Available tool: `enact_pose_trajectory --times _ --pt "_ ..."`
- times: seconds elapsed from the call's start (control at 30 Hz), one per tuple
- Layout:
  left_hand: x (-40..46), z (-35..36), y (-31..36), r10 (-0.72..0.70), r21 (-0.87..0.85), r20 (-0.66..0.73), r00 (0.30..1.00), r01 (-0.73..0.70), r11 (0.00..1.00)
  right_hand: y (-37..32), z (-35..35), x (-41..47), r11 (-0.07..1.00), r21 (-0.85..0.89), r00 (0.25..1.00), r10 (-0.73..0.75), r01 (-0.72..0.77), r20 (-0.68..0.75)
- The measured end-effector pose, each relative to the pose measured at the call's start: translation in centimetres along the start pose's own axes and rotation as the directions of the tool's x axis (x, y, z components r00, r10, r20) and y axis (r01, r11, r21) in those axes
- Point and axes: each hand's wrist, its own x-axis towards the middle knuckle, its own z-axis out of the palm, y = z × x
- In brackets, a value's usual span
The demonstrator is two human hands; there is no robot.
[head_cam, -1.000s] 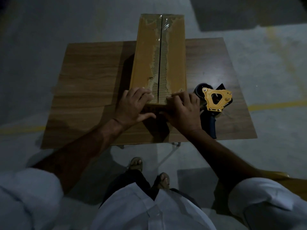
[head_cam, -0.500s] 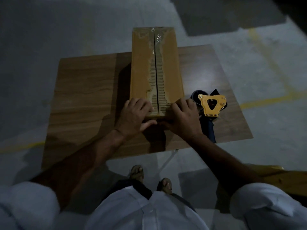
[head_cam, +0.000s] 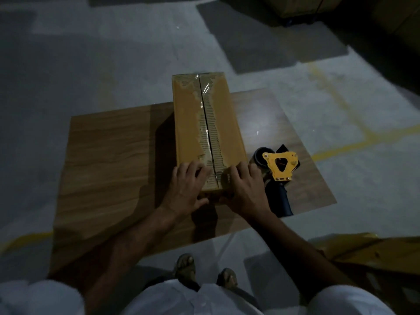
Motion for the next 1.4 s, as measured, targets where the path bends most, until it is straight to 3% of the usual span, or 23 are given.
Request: enact_pose_trajectory --times 0.13,0.2,0.37,0.47,0.6,0.7,1.03,1.2,1.4 --pt "-0.5 -0.5 -1.2 0.142 -0.177 0.006 0.99 -0.139 0.974 0.6 -0.4 -0.1 0.946 0.323 1.0 0.029 -0.03 0.006" --pt "0.1 -0.9 -1.8 0.255 -0.241 0.033 0.966 -0.24 0.941 0.4 -0.5 0.8 0.926 0.377 0.999 -0.005 -0.009 0.035" --pt "2.5 -2.0 -3.8 0.32 -0.272 0.127 0.939 -0.277 0.921 -1.3 -0.5 2.1 0.969 0.248 0.995 -0.022 -0.002 0.096" --pt "4.1 -2.8 -5.0 0.312 -0.284 0.184 0.932 -0.254 0.925 -4.2 -1.5 2.0 0.969 0.192 0.979 0.122 -0.153 0.165" --pt "4.7 -2.9 -5.3 0.287 -0.298 0.204 0.936 -0.22 0.929 -9.8 -2.3 3.7 0.885 0.147 0.847 0.357 -0.442 0.394" --pt "4.8 -2.8 -5.2 0.256 -0.275 0.198 0.946 -0.197 0.941 -10.0 -2.6 5.3 0.828 0.119 0.78 0.454 -0.548 0.43" --pt "4.5 -2.5 -5.0 0.209 -0.158 0.213 0.955 -0.177 0.971 -7.2 -0.8 5.0 0.859 0.058 0.798 0.444 -0.508 0.408" --pt "6.3 -2.5 -6.7 0.433 -0.221 0.274 0.859 -0.382 0.898 -6.5 -0.6 4.6 0.882 0.029 0.823 0.427 -0.471 0.374" --pt "8.2 -3.2 -9.0 0.45 -0.077 0.285 0.846 -0.448 0.891 -4.5 -0.9 4.3 0.928 0.13 0.872 0.272 -0.35 0.407"
